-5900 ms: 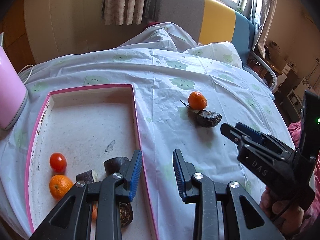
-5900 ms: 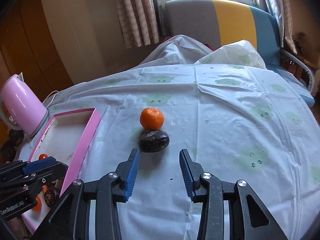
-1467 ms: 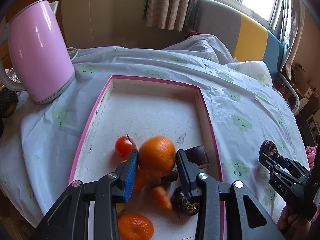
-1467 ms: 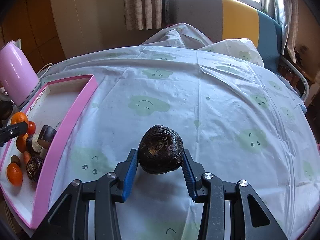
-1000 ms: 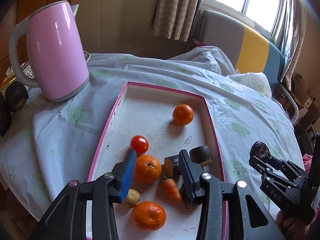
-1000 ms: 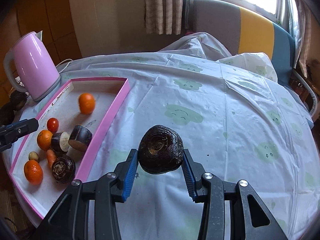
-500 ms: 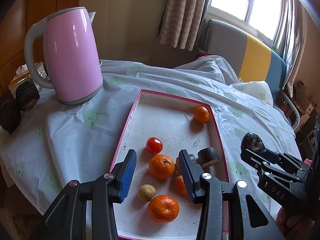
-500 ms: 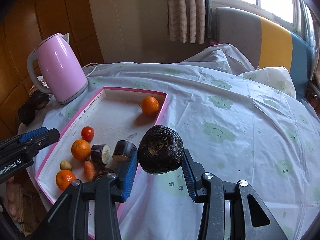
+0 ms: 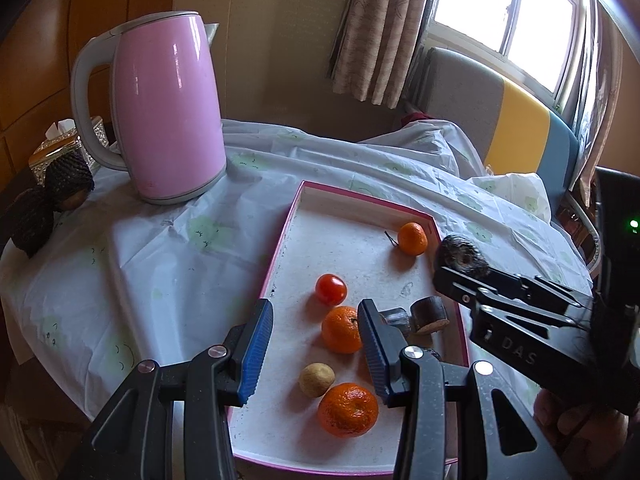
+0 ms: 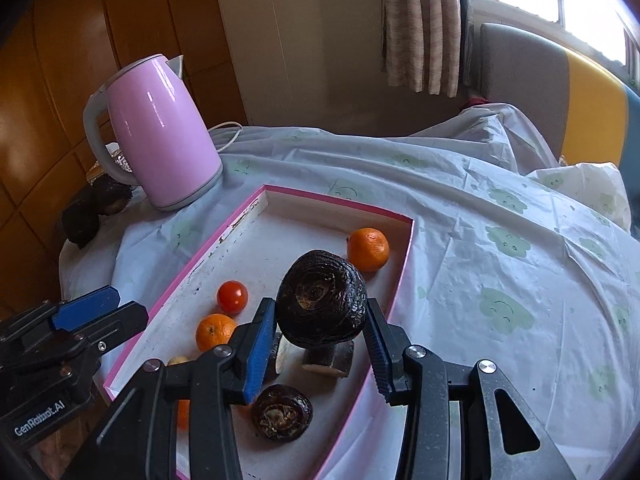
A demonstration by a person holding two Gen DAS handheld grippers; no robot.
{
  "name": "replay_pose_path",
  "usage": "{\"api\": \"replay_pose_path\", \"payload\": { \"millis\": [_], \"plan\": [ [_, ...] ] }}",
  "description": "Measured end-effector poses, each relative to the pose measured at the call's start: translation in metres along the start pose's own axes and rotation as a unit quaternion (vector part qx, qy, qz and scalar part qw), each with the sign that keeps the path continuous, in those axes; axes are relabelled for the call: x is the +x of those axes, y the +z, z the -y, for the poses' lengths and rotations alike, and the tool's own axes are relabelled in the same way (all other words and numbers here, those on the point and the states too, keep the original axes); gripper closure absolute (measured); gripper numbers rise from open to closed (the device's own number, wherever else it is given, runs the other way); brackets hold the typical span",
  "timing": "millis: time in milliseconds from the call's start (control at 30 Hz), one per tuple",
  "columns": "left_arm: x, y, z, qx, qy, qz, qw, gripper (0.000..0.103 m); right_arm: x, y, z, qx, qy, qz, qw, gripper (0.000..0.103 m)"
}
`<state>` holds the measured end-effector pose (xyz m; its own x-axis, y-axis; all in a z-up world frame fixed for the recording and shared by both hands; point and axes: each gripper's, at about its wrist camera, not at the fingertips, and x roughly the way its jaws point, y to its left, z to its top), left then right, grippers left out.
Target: Organize fruits
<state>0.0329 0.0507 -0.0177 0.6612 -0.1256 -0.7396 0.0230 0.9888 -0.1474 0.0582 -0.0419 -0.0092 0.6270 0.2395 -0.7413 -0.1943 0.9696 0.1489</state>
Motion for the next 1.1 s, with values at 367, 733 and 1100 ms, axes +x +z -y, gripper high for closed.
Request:
{"api": "replay_pose_path", "payload": {
  "millis": [367,733,1100],
  "plan": [
    [0.001,-0.001,-0.006,-0.009,0.013,-0.002,0.9999,0.058,0.028,-0.003,-0.009,0.001,0.002,-0.025,1.0,0.054],
    [-0.007,-0.002,-0.003,-0.005,0.021,0.01,0.9997,0.054,0.005,-0.013,-0.014,-0.002,-0.02,-0.003,1.0,0.047],
    [-0.019,-0.004,0.001,0.004,0.027,0.024,0.9993,0.053,-0.013,-0.02,-0.02,-0.006,-0.04,0.018,0.999,0.042]
  ]
}}
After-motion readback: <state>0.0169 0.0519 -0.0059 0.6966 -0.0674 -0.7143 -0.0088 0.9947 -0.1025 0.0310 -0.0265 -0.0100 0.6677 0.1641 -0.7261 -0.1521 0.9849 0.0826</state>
